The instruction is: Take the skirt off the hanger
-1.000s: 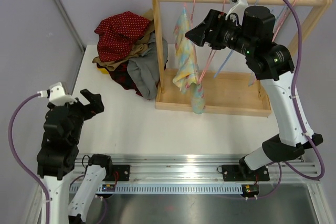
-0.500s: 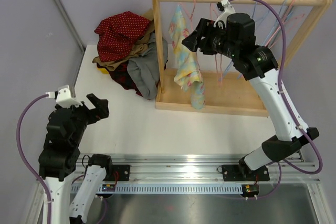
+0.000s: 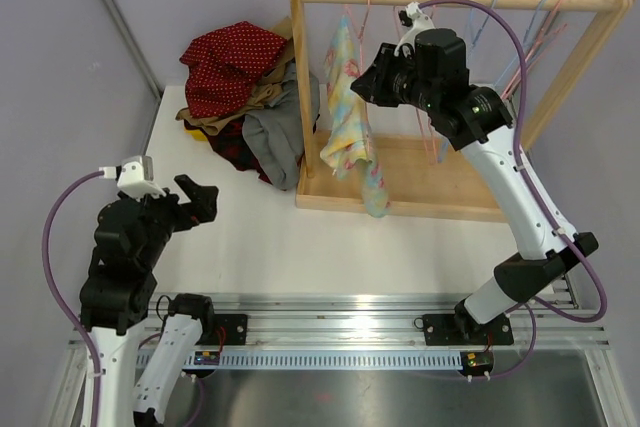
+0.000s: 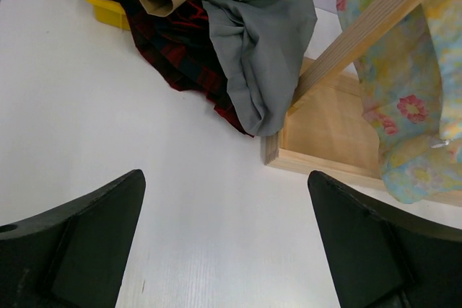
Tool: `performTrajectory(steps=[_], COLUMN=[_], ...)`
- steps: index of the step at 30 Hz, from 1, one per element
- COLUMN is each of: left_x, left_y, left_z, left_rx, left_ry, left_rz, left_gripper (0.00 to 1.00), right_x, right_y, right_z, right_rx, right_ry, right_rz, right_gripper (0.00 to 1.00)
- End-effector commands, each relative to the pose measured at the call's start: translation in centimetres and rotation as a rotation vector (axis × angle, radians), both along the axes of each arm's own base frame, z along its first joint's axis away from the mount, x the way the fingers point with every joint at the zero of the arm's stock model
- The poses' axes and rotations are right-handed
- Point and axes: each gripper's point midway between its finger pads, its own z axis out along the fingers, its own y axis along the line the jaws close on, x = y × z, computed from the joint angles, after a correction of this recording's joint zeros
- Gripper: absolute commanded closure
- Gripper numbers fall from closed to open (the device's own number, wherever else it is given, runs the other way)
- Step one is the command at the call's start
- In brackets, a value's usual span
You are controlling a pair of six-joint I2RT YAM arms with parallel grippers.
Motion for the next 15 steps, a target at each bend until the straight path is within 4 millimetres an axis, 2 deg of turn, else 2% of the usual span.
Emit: performTrajectory(steps=[1,3,4,6,7,9,10,11,12,13,14,15], left_x=[0.8,1.4,1.8,3.1,3.7,4.4,6.0,5.6,5.9,7.3,6.3,6.3], left_y=[-2.4,-3.6,-3.9,-4.8,-5.4,-7.7,-8.9,-10.9,-12.2,-14.2,-16.5,-18.2], left_z=[1.5,2.4,3.5,3.7,5.1,6.4,6.4,8.9,9.6,9.4,12.1,13.2], left_rx=[-0.047,-0.061,-0.059,-0.057,-0.057,-0.05,-0.01,0.019,0.051,0.111,0.09,0.066], left_ry=[-0.063,-0.091,-0.133,-0.127,-0.17,-0.196,-0.192,-0.247,-0.262,-0.247,-0.301,-0.331], left_rz=[-0.126,-0.19,-0.208,-0.25,-0.273,-0.355,-0.382,-0.416,-0.435,-0.468,-0.552,-0.612], left_gripper=[0.01,0.01,0.01,0.01,0.01,0.01,0.01,0.01,0.01,0.01,0.01,0.01], right_x=[0.6,0.7,0.7,0.7,0.5,0.3,0.1,-0.1,-0.6,-0.8,-1.2,-1.7], right_y=[0.4,0.4,0.3,0.3,0.3,0.3,0.2,0.1,0.0,0.0,-0.2,-0.3], right_z=[1.0,1.0,1.1,1.3,1.5,2.1,2.4,2.8,3.8,4.3,5.0,5.6], right_rx=[0.014,0.013,0.014,0.018,0.024,0.036,0.04,0.044,0.06,0.068,0.078,0.087], right_ry=[-0.051,-0.05,-0.053,-0.054,-0.055,-0.06,-0.063,-0.063,-0.077,-0.085,-0.091,-0.099], right_rz=[-0.013,-0.014,-0.017,-0.023,-0.019,-0.016,-0.014,-0.013,-0.007,-0.002,0.0,0.008], right_gripper=[0.78,0.91,0.98,1.0,1.0,1.0,1.0,1.0,1.0,1.0,1.0,1.0])
